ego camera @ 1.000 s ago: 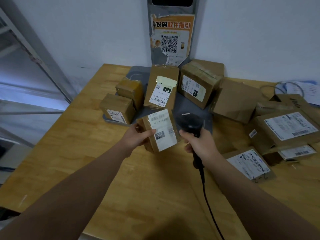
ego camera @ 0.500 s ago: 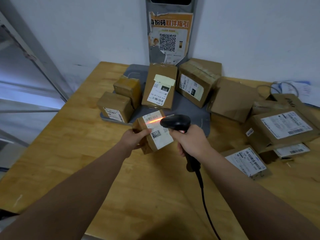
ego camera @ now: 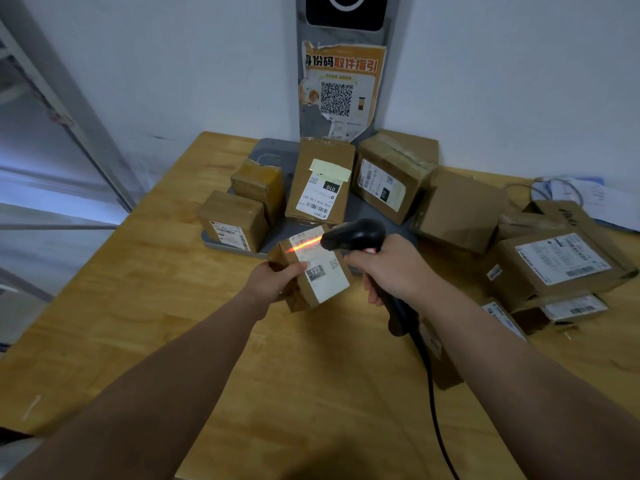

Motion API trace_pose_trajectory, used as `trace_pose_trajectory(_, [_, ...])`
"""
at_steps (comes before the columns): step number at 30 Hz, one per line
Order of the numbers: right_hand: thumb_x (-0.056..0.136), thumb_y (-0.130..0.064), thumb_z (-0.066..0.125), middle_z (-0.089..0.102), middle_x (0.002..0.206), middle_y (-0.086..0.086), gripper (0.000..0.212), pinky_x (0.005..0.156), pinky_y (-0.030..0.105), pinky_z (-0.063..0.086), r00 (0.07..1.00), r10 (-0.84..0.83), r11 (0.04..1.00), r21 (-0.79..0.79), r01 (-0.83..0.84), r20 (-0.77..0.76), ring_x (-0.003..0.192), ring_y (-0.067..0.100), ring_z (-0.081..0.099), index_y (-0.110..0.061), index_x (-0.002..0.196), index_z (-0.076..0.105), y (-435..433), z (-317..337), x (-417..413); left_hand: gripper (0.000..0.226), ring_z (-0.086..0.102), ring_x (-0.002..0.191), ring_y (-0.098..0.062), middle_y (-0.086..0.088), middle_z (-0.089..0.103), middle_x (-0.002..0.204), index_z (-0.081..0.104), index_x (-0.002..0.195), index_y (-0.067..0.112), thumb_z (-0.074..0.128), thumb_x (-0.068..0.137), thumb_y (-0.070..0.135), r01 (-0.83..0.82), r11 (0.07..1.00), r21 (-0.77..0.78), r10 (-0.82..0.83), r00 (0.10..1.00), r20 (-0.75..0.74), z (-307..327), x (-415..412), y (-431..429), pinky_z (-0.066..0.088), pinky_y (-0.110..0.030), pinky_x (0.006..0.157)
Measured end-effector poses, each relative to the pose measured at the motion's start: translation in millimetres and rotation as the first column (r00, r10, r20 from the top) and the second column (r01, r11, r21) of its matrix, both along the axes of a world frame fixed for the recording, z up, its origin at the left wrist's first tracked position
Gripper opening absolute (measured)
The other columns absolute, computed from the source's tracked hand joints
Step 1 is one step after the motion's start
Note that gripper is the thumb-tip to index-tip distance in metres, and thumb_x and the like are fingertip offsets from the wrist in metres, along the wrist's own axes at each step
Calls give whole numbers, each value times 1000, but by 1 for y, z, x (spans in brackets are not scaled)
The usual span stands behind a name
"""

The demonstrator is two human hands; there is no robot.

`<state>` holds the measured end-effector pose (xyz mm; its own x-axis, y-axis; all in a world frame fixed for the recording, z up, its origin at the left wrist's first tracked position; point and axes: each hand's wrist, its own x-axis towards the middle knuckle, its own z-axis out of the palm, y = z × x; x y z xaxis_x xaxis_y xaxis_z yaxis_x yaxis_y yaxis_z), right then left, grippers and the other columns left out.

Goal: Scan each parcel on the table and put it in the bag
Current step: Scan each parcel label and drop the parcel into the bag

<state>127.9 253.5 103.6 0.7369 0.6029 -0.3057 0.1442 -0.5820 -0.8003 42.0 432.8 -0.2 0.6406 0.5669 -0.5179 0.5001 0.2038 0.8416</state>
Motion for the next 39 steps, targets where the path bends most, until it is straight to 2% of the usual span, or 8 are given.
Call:
trace_pose_trajectory(12, [89,-27,61,66,59,13,31,49,20,52,998,57,998,15,-57,16,51,23,62,-2,73,68,-39,17,-28,48,58,116,-23,-4,64,120,52,123,18,72,84,35,-70,997,37,70,997,16,8,-34,-42,51,-40,96])
trace_pose_trajectory(21, [87,-28,62,61,52,10,34,49,26,53,990,142,989,45,-141,-8,47,21,62,0,68,65,-108,19,-85,39,63,103,-20,-3,67,110,59,117,16,73,84,32,-149,989,-8,149,987,62,15,-108,-124,54,-35,87])
trace_pose_trajectory(24, [87,-29,63,63,56,12,35,52,29,54,982,186,980,72,-184,-24,52,26,63,2,71,67,-114,17,-105,56,62,101,-20,-4,61,114,45,127,14,75,82,32,-213,977,-19,214,974,70,18,-139,-140,54,-35,81])
trace_pose_trajectory(27, [88,-29,63,64,61,14,36,51,27,53,967,248,965,105,-240,-65,54,26,63,5,79,68,-112,15,-133,98,58,112,-24,1,51,123,11,150,22,77,80,34,-275,961,-34,276,959,69,18,-180,-143,54,-38,84])
trace_pose_trajectory(29, [88,-29,65,64,60,12,33,51,27,53,955,278,955,142,-262,-107,54,24,62,3,79,68,-108,10,-152,110,57,115,-25,3,48,125,-4,153,29,77,80,33,-289,957,-32,291,952,94,18,-207,-141,54,-38,81])
trace_pose_trajectory(34, [87,-22,69,64,61,5,17,60,31,54,944,269,936,285,-208,-193,57,18,63,-8,78,67,-90,-16,-193,77,58,109,-22,0,49,127,22,139,30,75,82,31,-410,912,13,400,897,189,22,-268,-125,54,-31,69])
trace_pose_trajectory(36, [86,-17,71,63,65,6,11,67,32,53,944,245,937,303,-172,-221,63,18,62,-9,80,67,-78,-31,-211,70,60,110,-24,-3,52,128,24,132,31,73,84,32,-467,883,44,446,865,229,21,-297,-112,54,-28,64])
trace_pose_trajectory(39, [82,-15,75,56,70,9,22,71,34,49,946,221,948,279,-152,-238,69,20,59,-10,70,57,-57,-61,-244,71,58,113,-27,-5,49,133,22,137,29,72,86,27,-513,849,125,478,848,230,19,-345,-89,52,-28,66])
